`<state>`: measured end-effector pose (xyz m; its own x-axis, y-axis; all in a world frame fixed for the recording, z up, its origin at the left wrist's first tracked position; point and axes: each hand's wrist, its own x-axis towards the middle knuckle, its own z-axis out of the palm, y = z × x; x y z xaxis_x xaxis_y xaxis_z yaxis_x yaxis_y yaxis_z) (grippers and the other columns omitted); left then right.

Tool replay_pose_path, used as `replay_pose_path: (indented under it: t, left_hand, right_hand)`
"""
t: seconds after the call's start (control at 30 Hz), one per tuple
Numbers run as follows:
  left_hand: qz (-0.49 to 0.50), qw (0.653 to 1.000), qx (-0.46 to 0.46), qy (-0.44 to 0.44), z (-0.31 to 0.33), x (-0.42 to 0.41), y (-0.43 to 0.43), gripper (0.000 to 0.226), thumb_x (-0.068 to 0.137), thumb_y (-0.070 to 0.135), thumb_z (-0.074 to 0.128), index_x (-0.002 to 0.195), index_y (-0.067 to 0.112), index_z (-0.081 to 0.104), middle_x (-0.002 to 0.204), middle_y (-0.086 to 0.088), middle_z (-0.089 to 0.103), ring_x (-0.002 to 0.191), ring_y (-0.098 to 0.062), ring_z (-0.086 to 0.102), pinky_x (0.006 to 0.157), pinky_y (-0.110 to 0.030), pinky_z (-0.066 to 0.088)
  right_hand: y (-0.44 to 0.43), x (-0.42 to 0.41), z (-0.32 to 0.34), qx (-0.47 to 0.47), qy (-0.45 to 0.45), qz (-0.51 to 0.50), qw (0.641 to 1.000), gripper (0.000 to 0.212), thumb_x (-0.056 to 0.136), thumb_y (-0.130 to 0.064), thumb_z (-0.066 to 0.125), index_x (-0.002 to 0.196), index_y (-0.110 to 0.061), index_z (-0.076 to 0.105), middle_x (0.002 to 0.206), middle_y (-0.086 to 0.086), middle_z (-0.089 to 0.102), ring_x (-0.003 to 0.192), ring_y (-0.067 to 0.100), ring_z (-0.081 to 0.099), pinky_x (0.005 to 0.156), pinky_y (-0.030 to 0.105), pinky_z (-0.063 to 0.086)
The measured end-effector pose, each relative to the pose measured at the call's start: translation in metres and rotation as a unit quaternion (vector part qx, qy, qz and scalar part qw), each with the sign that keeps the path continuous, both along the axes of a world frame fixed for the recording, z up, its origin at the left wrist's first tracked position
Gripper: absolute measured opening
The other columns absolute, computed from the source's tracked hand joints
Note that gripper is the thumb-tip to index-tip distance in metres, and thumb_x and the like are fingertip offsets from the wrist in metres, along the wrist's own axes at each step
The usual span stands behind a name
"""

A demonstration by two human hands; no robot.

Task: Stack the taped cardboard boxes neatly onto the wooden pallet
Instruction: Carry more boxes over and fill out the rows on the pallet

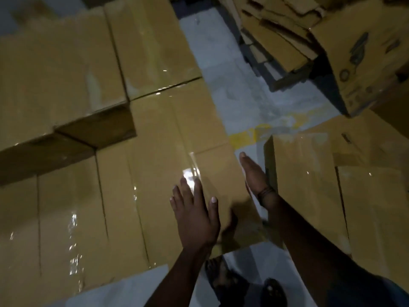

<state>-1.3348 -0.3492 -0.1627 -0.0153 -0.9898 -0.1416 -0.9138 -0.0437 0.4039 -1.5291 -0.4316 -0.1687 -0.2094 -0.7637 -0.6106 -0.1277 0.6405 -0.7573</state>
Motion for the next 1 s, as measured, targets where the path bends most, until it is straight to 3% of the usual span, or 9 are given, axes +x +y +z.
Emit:
replay_pose_path:
  t: [0.13,0.3,0.4,0.57,0.7,0.77,0.83,0.93,1.0]
  left_hand:
    - [0.135,0.990,0.028,0.014,0.004,0.057,0.020,0.067,0.105,0.054,0.032,0.163,0.021,0.026,0.173,-0.013,0.006,0.157,-0.040,0.007,0.125,-0.060,0.012]
    - [0.283,0.949,0.123,0.059,-0.003,0.107,0.056,0.078,0.099,0.065,0.020,0.165,0.026,0.016,0.173,-0.010,0.005,0.157,-0.039,0.007,0.126,-0.055,0.006]
    - [0.265,0.944,0.098,0.168,-0.011,0.125,0.088,0.067,0.104,0.055,0.031,0.156,0.015,0.042,0.157,-0.017,0.046,0.142,-0.041,0.044,0.118,-0.057,0.034]
    - [0.214,0.881,0.159,0.390,-0.014,0.141,0.115,0.042,0.110,0.039,0.047,0.143,0.017,0.061,0.137,0.001,0.065,0.125,-0.007,0.058,0.105,-0.017,0.043]
    - [0.417,0.745,0.181,0.489,-0.048,0.141,0.130,0.039,0.107,0.039,0.048,0.132,0.014,0.065,0.135,-0.007,0.064,0.129,-0.026,0.059,0.112,-0.045,0.046]
    - [0.526,0.622,0.189,0.549,-0.061,0.128,0.144,0.021,0.109,0.035,0.049,0.104,0.019,0.063,0.100,-0.007,0.065,0.094,-0.026,0.065,0.086,-0.035,0.057]
    - [0.581,0.471,0.217,0.627,-0.063,0.107,0.154,0.028,0.108,0.042,0.047,0.087,0.024,0.052,0.079,-0.003,0.051,0.071,-0.019,0.050,0.064,-0.029,0.045]
    - [0.587,0.346,0.217,0.699,-0.080,0.075,0.159,0.048,0.107,0.055,0.036,0.126,0.017,0.057,0.118,-0.007,0.054,0.111,-0.024,0.055,0.094,-0.034,0.042]
    - [0.586,0.319,0.188,0.721,-0.089,0.060,0.157,0.060,0.106,0.058,0.032,0.142,0.014,0.052,0.123,-0.002,0.057,0.116,-0.019,0.057,0.096,-0.030,0.043]
  right_hand:
    - [-0.009,0.067,0.044,-0.121,0.182,0.146,0.965,0.071,0.102,-0.063,0.036,0.162,-0.025,0.025,0.171,-0.004,0.011,0.157,0.016,0.006,0.128,0.040,0.009]
    - [0.022,0.155,0.034,-0.194,0.338,0.422,0.819,0.079,0.097,-0.068,0.017,0.164,-0.025,0.012,0.171,0.006,-0.008,0.157,0.028,-0.012,0.126,0.052,-0.001]
    - [0.049,0.176,0.007,-0.171,0.412,0.509,0.736,0.080,0.101,-0.068,0.015,0.163,-0.022,-0.005,0.167,0.010,-0.024,0.153,0.031,-0.025,0.124,0.057,-0.006]
    - [0.057,0.179,-0.001,-0.175,0.461,0.507,0.707,0.081,0.100,-0.069,0.010,0.163,-0.022,-0.008,0.168,0.012,-0.022,0.154,0.032,-0.022,0.124,0.056,-0.008]
    - [0.062,0.174,0.005,-0.171,0.452,0.534,0.694,0.083,0.100,-0.071,0.015,0.163,-0.021,-0.005,0.168,0.014,-0.020,0.154,0.034,-0.020,0.124,0.056,-0.009]
    - [0.073,0.171,0.005,-0.185,0.450,0.544,0.684,0.082,0.101,-0.070,0.017,0.163,-0.020,-0.004,0.168,0.014,-0.018,0.154,0.035,-0.019,0.124,0.056,-0.009]
    - [0.082,0.173,0.000,-0.198,0.454,0.547,0.675,0.080,0.102,-0.067,0.018,0.163,-0.019,-0.001,0.169,0.016,-0.016,0.154,0.036,-0.018,0.124,0.057,-0.008]
    - [0.086,0.180,-0.006,-0.220,0.453,0.545,0.670,0.079,0.103,-0.064,0.020,0.163,-0.016,0.002,0.169,0.018,-0.012,0.154,0.038,-0.015,0.123,0.060,-0.007]
    - [0.085,0.185,-0.006,-0.250,0.448,0.554,0.656,0.079,0.103,-0.064,0.021,0.164,-0.017,0.002,0.169,0.018,-0.010,0.155,0.038,-0.014,0.123,0.059,-0.009]
